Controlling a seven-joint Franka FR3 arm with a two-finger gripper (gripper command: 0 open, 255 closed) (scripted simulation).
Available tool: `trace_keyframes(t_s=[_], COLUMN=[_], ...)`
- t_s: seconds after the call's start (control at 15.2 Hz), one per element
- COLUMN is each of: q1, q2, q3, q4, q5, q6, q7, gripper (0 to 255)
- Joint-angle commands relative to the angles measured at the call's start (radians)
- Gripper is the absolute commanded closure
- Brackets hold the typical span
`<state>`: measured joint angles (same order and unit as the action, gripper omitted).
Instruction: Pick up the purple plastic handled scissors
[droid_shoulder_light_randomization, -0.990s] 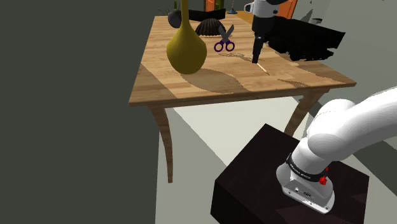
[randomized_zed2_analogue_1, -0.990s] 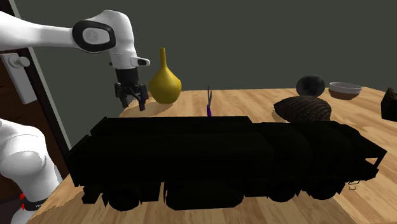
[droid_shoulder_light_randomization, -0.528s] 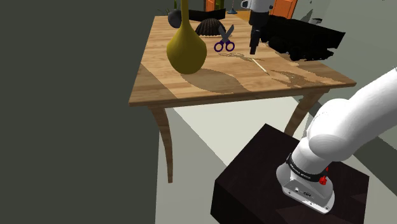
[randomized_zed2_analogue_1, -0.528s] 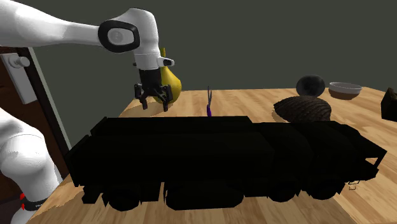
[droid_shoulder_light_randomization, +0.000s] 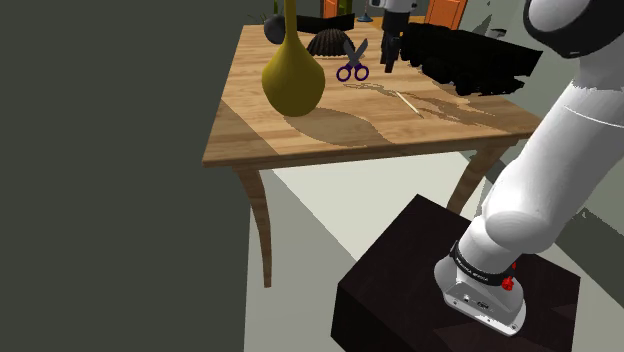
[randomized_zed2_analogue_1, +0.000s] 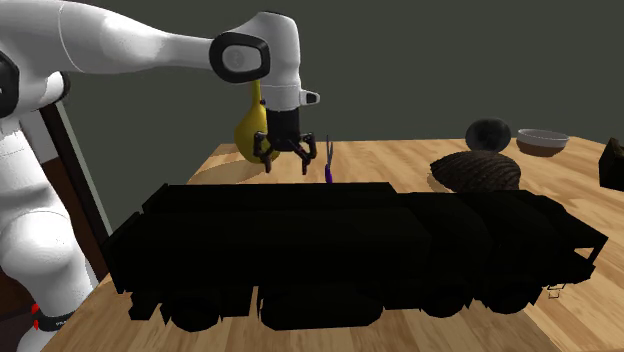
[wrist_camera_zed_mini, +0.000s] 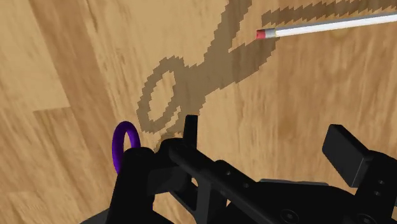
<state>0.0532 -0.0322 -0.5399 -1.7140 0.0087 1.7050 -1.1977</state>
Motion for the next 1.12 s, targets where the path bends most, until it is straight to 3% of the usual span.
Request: trace_keyframes(t_s=[0.0, 0.26, 0.46, 1.06], q1=[-0.018, -0.108, -0.222, -0.184], q2=[0.104, 0.33, 0.525, 0.485], q3=[-0.025, -0.038, -0.01, -0.009], q4=[0.117, 0.388, 0.671, 0.503], q5=[0.068, 0.214, 0.32, 0.299], q6=[-0.032, -0.124, -0.237, -0.11], q7=[-0.098, -0.262, -0.345, -0.357], gripper=[0, 0, 0, 0])
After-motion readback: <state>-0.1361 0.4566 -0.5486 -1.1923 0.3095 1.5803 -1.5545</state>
